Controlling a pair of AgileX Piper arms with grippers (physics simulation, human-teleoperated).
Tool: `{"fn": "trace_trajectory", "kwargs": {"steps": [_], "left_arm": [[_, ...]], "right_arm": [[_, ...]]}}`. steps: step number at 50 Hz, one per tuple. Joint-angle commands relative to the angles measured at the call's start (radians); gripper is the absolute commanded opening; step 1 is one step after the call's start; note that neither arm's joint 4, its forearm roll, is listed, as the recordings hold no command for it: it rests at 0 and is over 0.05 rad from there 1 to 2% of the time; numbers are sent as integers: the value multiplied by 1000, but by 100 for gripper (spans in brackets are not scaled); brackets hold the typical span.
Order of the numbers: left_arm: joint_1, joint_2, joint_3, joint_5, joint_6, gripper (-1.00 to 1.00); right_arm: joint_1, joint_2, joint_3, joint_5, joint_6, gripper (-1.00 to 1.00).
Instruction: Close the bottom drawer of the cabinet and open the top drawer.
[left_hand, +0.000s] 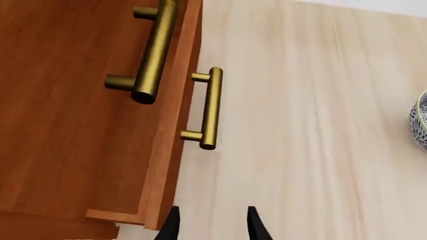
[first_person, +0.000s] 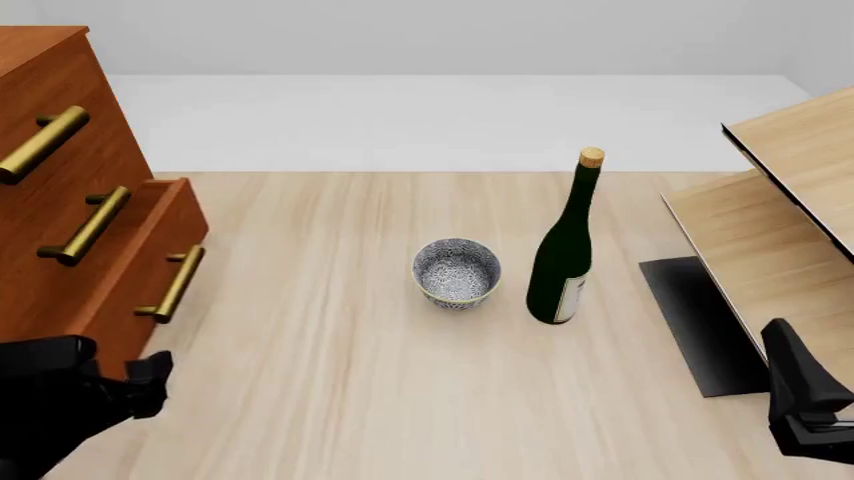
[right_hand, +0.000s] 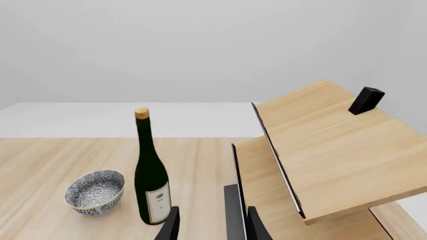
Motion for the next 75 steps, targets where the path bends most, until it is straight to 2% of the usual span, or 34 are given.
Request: {"fn": "trace_trajectory", "kwargs": {"steps": [1,5,16,21,50,75], "left_arm": [[56,4,-8,-16,26,100],[80,-31,6,-12,51,100],[113,26,19,-83,67,100],[144,29,24,-106,97,100],[264,67,-10,-154,121,100],[256,71,-6,-161,119,100]], "right_arm": [[2,-7,0,7,0,100],[2,6,0,-6,-1,100],[4,20,0,-19,-1,100],[7,15,0,-14,0,100],[7,-4,0,6,1,100],[6,25,0,-23,0,100]]}}
